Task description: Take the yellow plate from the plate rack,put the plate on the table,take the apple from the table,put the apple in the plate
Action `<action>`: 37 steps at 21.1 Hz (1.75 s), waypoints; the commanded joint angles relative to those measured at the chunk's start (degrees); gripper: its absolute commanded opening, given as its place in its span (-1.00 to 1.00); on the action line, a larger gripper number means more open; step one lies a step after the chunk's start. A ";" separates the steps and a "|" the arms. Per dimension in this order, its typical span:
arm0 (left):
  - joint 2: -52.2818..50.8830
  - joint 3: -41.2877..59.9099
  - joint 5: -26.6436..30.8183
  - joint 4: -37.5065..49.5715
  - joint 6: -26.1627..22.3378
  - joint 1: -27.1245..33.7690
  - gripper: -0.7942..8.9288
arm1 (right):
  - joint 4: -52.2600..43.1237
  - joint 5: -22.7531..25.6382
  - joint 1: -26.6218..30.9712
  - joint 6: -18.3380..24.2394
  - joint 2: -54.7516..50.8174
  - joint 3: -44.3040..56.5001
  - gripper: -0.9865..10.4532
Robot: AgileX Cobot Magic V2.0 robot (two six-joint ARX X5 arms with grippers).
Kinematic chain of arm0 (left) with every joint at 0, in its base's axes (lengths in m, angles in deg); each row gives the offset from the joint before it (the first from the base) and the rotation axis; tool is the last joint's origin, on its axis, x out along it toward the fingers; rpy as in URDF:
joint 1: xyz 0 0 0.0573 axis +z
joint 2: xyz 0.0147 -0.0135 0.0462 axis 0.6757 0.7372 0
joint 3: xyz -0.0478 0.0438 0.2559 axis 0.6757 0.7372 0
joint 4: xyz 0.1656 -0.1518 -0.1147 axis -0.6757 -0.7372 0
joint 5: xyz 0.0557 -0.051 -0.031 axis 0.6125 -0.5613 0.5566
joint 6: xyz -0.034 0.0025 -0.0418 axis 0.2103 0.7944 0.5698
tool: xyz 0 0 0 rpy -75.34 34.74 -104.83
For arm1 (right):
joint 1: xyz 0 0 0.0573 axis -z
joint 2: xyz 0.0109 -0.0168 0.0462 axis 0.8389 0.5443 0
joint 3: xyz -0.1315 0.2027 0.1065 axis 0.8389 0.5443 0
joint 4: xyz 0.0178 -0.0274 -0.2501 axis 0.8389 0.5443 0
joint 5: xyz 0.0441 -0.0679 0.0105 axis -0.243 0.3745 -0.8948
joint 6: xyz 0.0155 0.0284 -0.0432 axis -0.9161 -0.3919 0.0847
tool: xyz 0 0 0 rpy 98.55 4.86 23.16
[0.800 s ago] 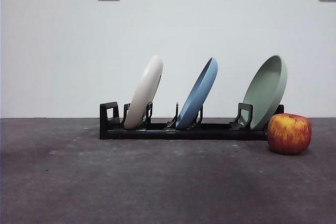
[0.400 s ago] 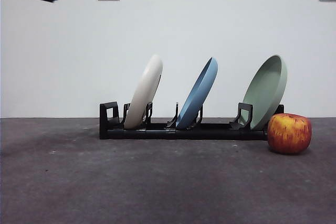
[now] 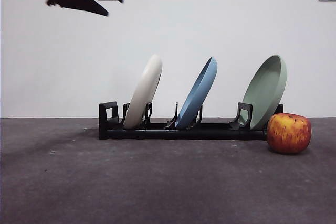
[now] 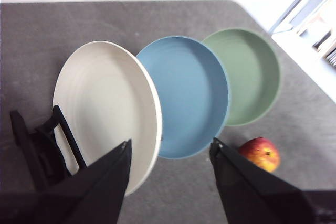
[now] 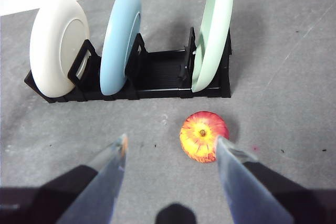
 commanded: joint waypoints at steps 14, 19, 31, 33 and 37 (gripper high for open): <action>18.93 -10.34 7.28 0.13 -3.41 -6.58 -0.32 | 0.52 -1.55 -0.07 0.15 -0.02 -0.28 -0.33; 19.87 -10.34 9.03 1.90 -3.19 -7.32 -0.33 | 0.55 -1.55 -0.07 0.15 -0.02 -0.28 -0.33; 18.86 -10.34 9.73 1.99 -3.65 -7.37 -0.85 | 0.50 -1.53 -0.07 0.15 -0.02 -0.28 -0.33; 17.42 -10.67 7.65 1.84 -3.65 -7.37 -0.85 | 0.50 -1.53 -0.07 0.15 -0.02 -0.28 -0.33; 12.09 -11.26 1.11 1.66 -3.65 -7.65 -0.85 | 0.61 -1.53 -0.07 0.15 -0.02 -0.28 -0.33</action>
